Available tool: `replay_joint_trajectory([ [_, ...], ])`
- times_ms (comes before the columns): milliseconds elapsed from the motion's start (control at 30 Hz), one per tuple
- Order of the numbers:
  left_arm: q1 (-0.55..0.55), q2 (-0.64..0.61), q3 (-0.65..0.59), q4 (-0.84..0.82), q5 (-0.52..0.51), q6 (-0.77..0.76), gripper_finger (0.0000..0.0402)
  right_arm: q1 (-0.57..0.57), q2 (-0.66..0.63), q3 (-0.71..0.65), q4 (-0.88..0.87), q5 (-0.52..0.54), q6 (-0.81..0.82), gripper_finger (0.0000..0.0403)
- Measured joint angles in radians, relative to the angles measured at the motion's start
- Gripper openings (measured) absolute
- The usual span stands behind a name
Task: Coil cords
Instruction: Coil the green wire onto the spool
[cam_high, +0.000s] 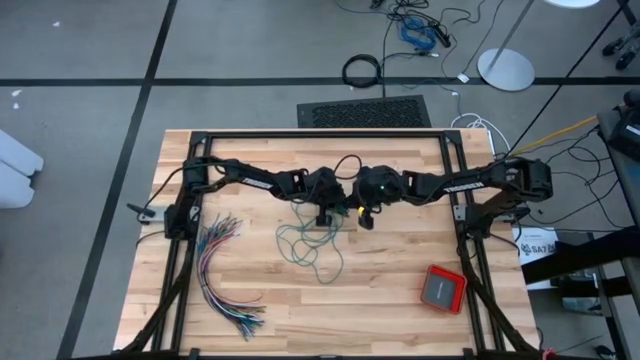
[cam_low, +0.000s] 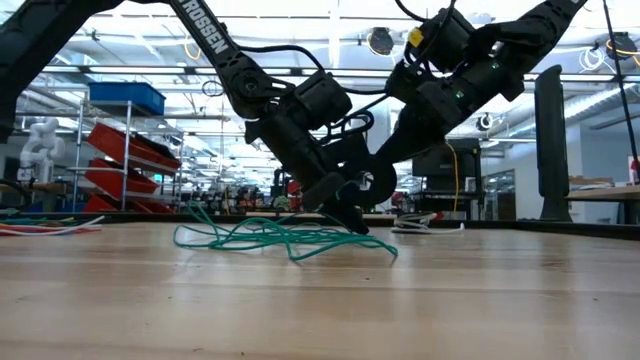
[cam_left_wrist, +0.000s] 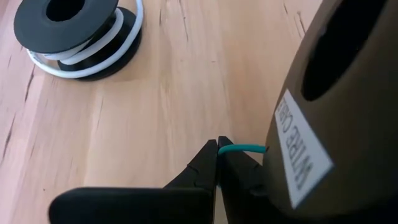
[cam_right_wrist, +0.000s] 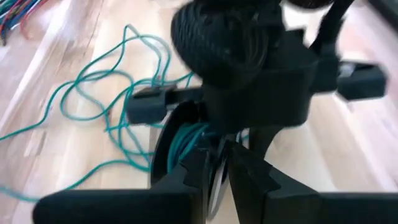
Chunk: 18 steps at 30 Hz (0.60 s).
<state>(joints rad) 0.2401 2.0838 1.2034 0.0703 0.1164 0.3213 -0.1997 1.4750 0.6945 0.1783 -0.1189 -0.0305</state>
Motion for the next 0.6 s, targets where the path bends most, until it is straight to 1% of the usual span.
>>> replay_joint_trajectory([
  [133,0.0,0.0,-0.001,0.013,0.027,-0.008,0.0016,0.0,0.0,0.0,0.024,0.032,0.005,0.0043],
  [267,-0.001,0.002,-0.002,0.047,0.033,-0.038,0.0016,0.0,0.003,0.0,0.026,0.038,0.034,0.0041],
  [467,-0.003,0.002,-0.002,0.092,0.038,-0.054,0.0016,-0.001,0.053,0.0,-0.002,0.042,0.068,0.0004],
  [600,-0.003,0.002,-0.002,0.088,0.035,-0.054,0.0016,-0.001,0.059,-0.018,0.036,0.123,0.06,0.0012],
])
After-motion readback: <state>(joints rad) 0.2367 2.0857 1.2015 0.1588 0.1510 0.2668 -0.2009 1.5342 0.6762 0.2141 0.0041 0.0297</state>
